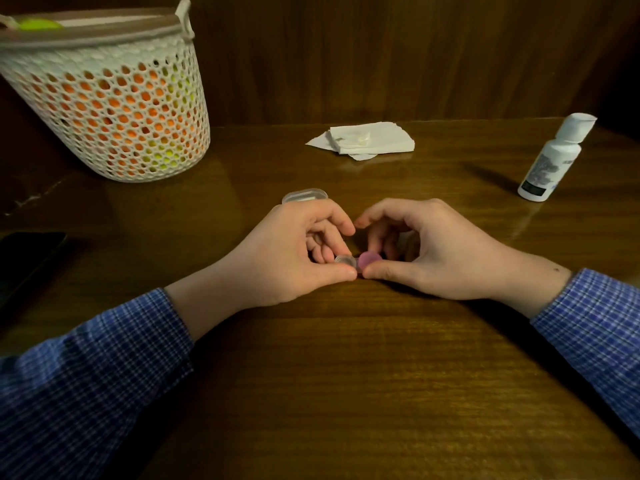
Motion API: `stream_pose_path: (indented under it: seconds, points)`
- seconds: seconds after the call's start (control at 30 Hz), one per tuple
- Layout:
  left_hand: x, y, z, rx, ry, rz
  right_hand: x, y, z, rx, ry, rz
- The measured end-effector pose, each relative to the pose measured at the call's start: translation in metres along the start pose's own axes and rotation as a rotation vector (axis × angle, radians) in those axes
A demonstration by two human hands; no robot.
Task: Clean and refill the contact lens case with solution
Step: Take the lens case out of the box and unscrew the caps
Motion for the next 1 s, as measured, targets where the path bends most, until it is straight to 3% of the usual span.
stream_pose_path:
  seconds: [0.17,0.43,0.7,0.87,1.0]
  points:
    - [-0.0006,-0.0003,0.0002,-0.006,-0.002,-0.002,-0.0014,0.0001,-0.0015,0.019,0.074,-0.015]
    - [0.0001,-0.0001,0.001,0.014,-0.012,-0.009,-0.0006,-0.004,0.0013,0.013,-0.024,-0.037]
    - [0.0003,0.0013,0.001,-0.002,-0.017,-0.005,-0.0002,-0.0066,-0.0022,0.083,0.079,-0.028]
    - [0.0001,0.0008,0.0008,0.002,-0.018,-0.009,0.0014,-0.0075,-0.0021,0.01,0.017,-0.044]
    - [0.0004,0.0003,0.0007,-0.003,-0.018,-0.007,0.0012,-0.0087,-0.0022,0.094,0.051,-0.043]
Point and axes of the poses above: each hand's wrist, its own x-axis towards the middle knuckle, its own z-axis out of the back of the hand, y = z × x, the point moved 9 cm from there along x, towards the middle knuckle, and after that the axes turned 7 degrees about -z, right-handed, at the moved point
